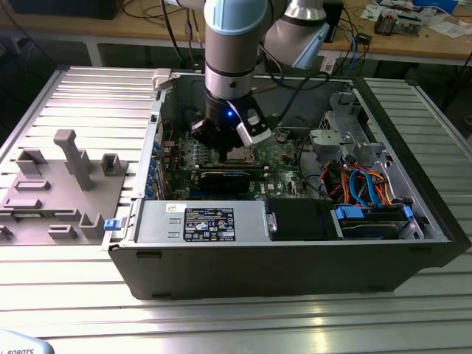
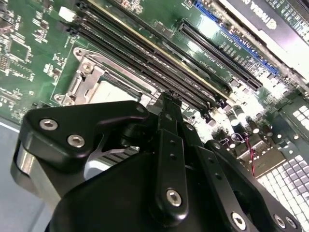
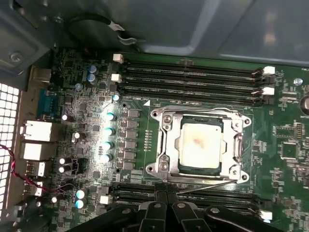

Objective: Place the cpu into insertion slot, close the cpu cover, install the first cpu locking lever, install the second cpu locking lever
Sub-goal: 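Install the second cpu locking lever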

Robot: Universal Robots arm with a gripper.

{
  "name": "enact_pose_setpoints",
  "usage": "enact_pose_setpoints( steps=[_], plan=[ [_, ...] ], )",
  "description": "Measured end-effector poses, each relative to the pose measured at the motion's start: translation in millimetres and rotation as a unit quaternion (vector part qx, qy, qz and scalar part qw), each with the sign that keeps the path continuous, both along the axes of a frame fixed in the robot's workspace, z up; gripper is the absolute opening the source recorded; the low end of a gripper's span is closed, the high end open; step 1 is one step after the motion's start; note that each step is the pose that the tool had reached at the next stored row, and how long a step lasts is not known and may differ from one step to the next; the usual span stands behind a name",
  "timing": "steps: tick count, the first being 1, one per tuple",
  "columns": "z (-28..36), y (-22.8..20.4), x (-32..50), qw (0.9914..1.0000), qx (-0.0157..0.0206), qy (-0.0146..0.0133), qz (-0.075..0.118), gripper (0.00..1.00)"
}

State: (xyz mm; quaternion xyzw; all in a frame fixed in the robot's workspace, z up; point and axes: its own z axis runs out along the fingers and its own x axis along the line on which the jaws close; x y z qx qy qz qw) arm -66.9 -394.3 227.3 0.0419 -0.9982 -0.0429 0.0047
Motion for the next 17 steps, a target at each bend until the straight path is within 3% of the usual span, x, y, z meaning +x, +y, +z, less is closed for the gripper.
enact_pose_setpoints(
  steps=[8, 13, 17],
  plan=[
    [-11.4, -0.1, -7.3, 0.99999, 0.0035, 0.0001, 0.001, 0.11],
    [-16.3, 0.0, -11.0, 0.99989, 0.0146, 0.0, 0.003, 0.11],
    [-20.5, 0.0, -11.4, 0.99976, 0.021, 0.0001, 0.006, 0.11]
  ],
)
